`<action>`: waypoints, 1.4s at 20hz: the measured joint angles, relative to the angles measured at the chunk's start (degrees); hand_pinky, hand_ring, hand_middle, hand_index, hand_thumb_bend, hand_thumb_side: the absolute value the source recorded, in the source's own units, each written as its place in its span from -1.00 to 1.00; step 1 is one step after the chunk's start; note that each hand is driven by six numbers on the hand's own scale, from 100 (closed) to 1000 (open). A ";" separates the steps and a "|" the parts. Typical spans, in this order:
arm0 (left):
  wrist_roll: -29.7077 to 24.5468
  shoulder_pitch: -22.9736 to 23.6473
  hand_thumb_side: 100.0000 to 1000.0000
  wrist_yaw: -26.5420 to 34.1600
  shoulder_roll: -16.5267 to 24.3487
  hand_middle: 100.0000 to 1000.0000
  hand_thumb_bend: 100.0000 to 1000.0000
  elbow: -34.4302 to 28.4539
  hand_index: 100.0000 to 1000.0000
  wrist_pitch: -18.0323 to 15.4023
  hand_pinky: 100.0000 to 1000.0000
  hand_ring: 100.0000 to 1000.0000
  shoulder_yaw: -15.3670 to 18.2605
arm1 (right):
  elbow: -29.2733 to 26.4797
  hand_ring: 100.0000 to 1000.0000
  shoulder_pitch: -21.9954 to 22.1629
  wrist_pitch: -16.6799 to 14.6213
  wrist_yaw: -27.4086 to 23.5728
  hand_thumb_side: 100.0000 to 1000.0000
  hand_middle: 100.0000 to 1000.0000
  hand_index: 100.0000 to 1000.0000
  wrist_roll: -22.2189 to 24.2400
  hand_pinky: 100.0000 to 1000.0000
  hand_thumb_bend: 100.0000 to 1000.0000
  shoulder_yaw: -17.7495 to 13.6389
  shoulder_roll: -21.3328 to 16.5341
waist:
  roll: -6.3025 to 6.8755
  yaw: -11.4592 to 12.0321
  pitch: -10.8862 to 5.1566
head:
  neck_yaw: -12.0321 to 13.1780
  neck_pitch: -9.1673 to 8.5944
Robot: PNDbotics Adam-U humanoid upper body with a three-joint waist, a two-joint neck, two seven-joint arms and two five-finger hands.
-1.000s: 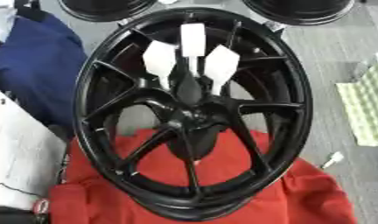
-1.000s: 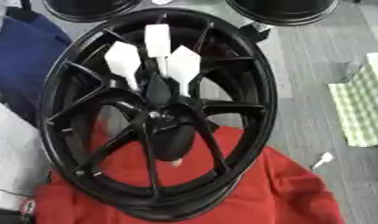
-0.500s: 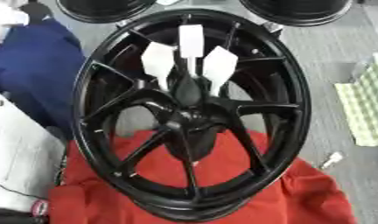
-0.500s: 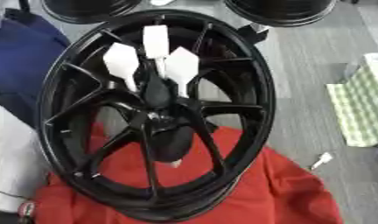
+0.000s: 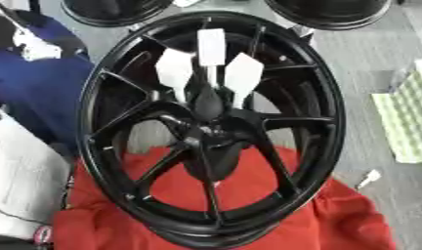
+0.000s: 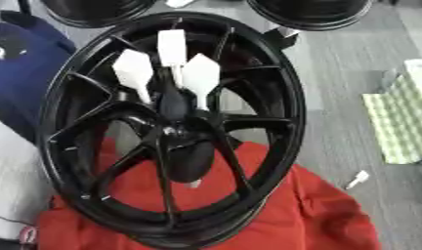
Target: Pull the pin out of the wheel hub.
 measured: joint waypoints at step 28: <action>-0.27 -7.67 0.25 -9.34 -11.40 0.61 -0.44 11.46 0.89 0.26 0.80 0.80 -7.12 | 0.00 0.13 -0.82 -0.78 -1.04 -0.26 -0.07 0.31 -0.78 -0.47 -1.00 0.00 1.18 | 0.39 -0.98 1.09 | 0.05 0.01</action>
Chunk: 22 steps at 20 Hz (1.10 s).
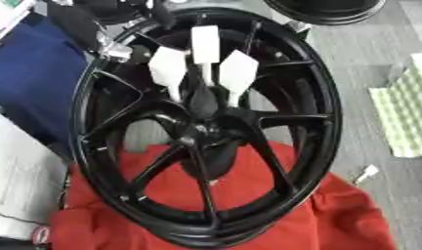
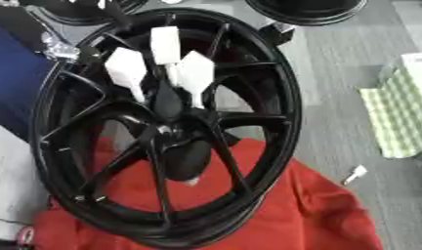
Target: Pull the pin out of the wheel hub.
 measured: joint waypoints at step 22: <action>1.70 -0.86 0.48 -4.99 -2.00 0.57 -0.37 2.25 0.82 -1.70 0.78 0.78 -2.29 | 0.00 0.12 -0.68 -0.63 -0.50 -0.23 -0.08 0.30 -0.64 -0.46 -1.00 -0.36 0.55 | 0.52 -0.35 0.72 | -0.47 -0.93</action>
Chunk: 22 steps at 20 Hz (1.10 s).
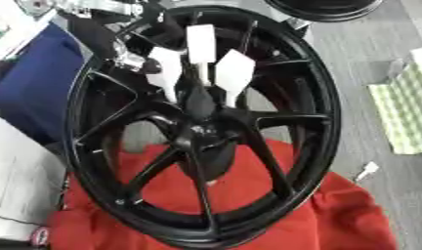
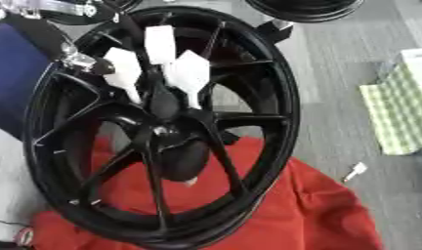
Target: Pull the pin out of the wheel hub.
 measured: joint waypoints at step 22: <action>2.19 0.09 0.08 0.52 0.01 0.04 -0.70 -2.31 0.43 -2.19 0.60 0.40 -2.24 | 0.00 0.12 -0.03 -0.06 -0.25 -0.17 -0.08 0.29 -0.06 -0.47 -1.00 -0.74 0.83 | 0.11 -0.07 0.36 | 0.43 -0.02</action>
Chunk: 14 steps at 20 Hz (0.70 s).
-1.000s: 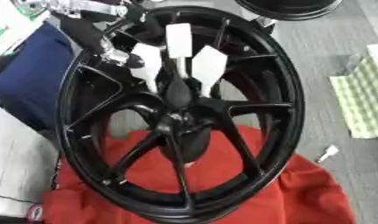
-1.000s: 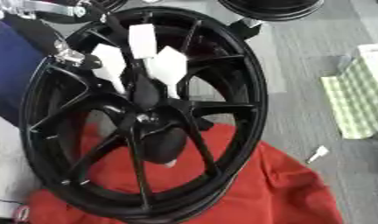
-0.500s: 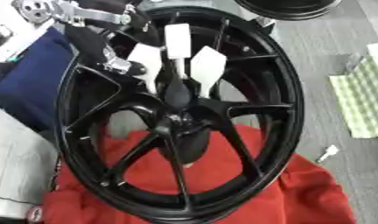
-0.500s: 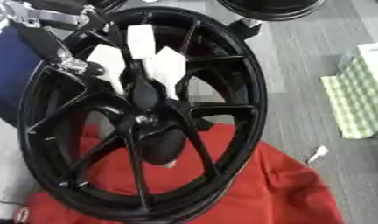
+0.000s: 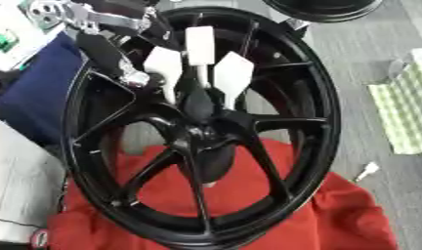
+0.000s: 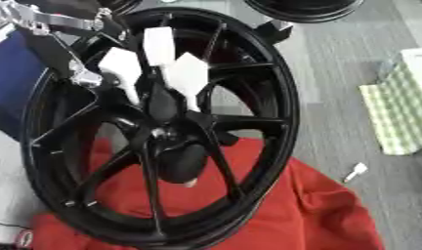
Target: Pull the pin out of the wheel hub.
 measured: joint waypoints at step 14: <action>-0.58 0.00 -0.70 -0.19 0.05 -0.42 -1.00 -0.85 -0.01 0.58 0.35 -0.01 -0.02 | 0.00 0.12 0.00 0.13 0.00 -0.17 -0.08 0.29 0.13 -0.46 -1.00 -0.37 0.18 | -0.02 0.00 0.00 | 0.17 0.01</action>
